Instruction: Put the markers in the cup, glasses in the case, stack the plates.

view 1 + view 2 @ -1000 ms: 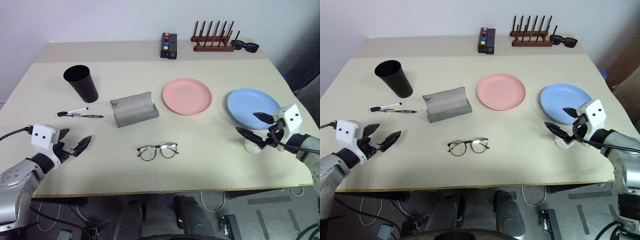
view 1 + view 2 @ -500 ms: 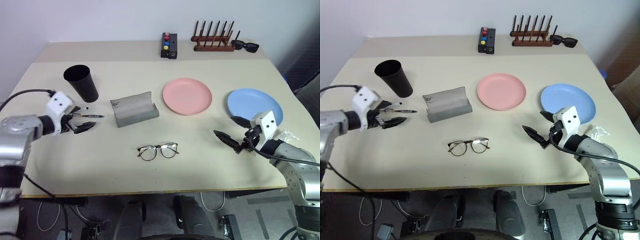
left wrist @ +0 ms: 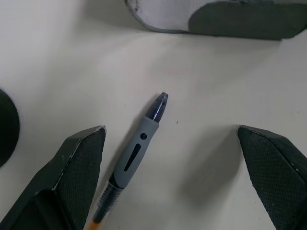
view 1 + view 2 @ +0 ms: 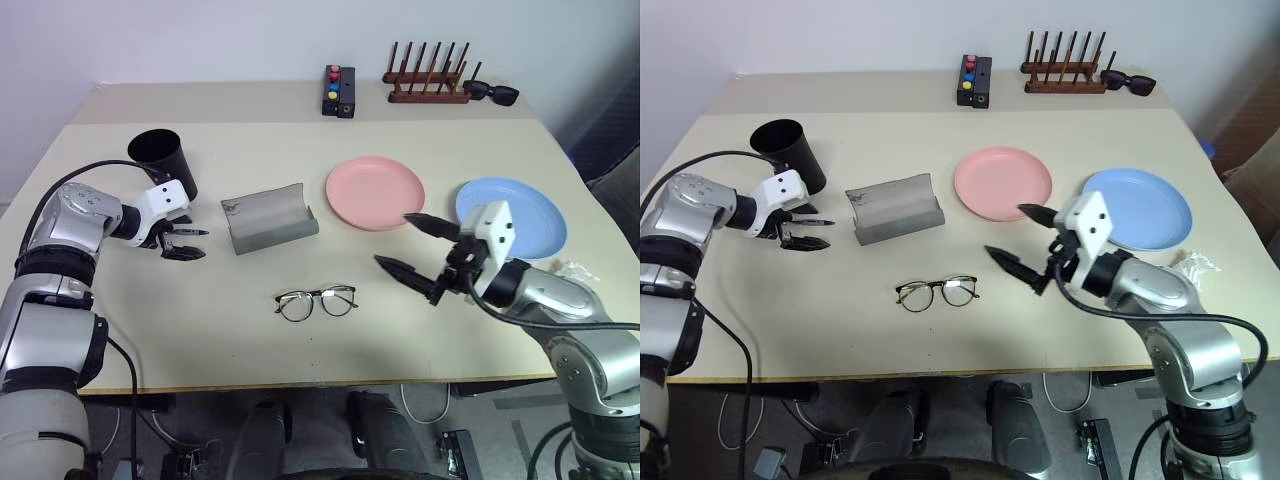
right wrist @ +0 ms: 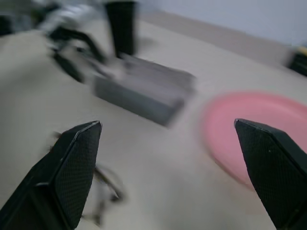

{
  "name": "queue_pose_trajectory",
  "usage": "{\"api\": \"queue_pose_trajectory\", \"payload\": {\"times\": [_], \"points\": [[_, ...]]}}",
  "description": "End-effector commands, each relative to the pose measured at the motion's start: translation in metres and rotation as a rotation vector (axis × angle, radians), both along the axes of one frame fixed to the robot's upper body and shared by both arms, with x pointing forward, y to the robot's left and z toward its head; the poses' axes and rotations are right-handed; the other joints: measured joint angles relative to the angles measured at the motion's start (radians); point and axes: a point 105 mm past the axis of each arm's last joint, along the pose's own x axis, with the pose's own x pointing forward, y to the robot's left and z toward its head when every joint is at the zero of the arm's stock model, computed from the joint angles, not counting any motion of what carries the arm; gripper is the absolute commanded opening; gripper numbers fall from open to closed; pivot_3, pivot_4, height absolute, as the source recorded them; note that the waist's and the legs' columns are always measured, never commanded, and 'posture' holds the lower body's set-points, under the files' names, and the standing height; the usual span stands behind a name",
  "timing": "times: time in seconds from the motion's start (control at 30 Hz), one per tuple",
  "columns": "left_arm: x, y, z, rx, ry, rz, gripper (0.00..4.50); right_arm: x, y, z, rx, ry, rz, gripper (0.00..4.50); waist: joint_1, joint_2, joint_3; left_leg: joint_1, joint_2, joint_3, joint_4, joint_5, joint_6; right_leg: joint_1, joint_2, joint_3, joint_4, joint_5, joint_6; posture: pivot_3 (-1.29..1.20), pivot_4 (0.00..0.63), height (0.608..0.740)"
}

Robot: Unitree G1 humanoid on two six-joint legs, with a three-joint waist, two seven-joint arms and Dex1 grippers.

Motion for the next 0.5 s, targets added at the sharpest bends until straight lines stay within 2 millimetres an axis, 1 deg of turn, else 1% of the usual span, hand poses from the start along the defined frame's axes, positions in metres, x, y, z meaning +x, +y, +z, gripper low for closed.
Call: {"api": "queue_pose_trajectory", "payload": {"times": [0.03, 0.1, 0.17, 0.2, 0.23, 0.33, 0.5], "points": [[-0.005, 0.006, -0.014, 0.065, 0.060, -0.001, 4.23, -0.009, 0.027, 0.016, 0.034, -0.057, 0.095, 4.50, 0.000, 0.000, 0.000, 0.000, 0.000, 0.000, 0.001, 0.000, 0.000, 0.000, 0.000, 0.000, 0.000, 0.000, 0.000, 0.00, 0.150, 0.735], [-0.005, 0.006, -0.014, 0.071, 0.067, -0.010, 3.59, -0.010, 0.040, 0.019, 0.046, -0.071, 0.135, 4.50, 0.000, 0.001, 0.000, 0.000, 0.000, 0.000, 0.001, 0.000, 0.000, 0.000, 0.000, 0.000, 0.001, 0.000, 0.000, 0.00, 0.150, 0.735], [-0.005, 0.005, -0.014, 0.071, 0.069, -0.018, 2.58, -0.010, 0.048, 0.021, 0.059, -0.080, 0.163, 4.50, 0.000, 0.001, 0.000, 0.001, 0.000, 0.000, 0.002, 0.000, 0.000, 0.000, 0.000, 0.000, 0.003, 0.000, 0.000, 0.00, 0.150, 0.735], [-0.006, 0.005, -0.014, 0.072, 0.070, -0.021, 2.14, -0.010, 0.050, 0.021, 0.063, -0.082, 0.170, 4.50, 0.000, 0.000, 0.000, 0.001, 0.000, -0.001, 0.003, 0.000, 0.000, 0.000, 0.000, 0.000, 0.004, 0.000, 0.000, 0.00, 0.150, 0.735], [-0.006, 0.007, -0.014, 0.088, 0.070, -0.029, 1.57, -0.009, 0.057, 0.022, 0.076, -0.087, 0.190, 4.50, 0.000, 0.000, -0.001, 0.000, 0.000, -0.001, 0.004, 0.000, 0.000, 0.000, 0.000, -0.001, 0.005, 0.000, 0.000, 0.00, 0.150, 0.735], [-0.007, 0.010, -0.013, 0.116, 0.068, -0.040, 0.05, -0.009, 0.068, 0.023, 0.093, -0.096, 0.232, 4.50, -0.002, 0.000, -0.001, 0.000, 0.000, -0.001, 0.005, 0.000, 0.000, 0.000, 0.000, -0.001, 0.006, 0.000, 0.000, 0.00, 0.150, 0.735], [-0.007, 0.016, -0.011, 0.135, 0.048, -0.029, 0.02, -0.006, 0.076, 0.025, 0.103, -0.110, 0.263, 4.50, -0.002, 0.000, -0.001, 0.001, 0.000, -0.001, 0.005, 0.000, 0.000, 0.000, 0.000, -0.001, 0.007, -0.001, 0.001, 0.00, 0.150, 0.735]]}}
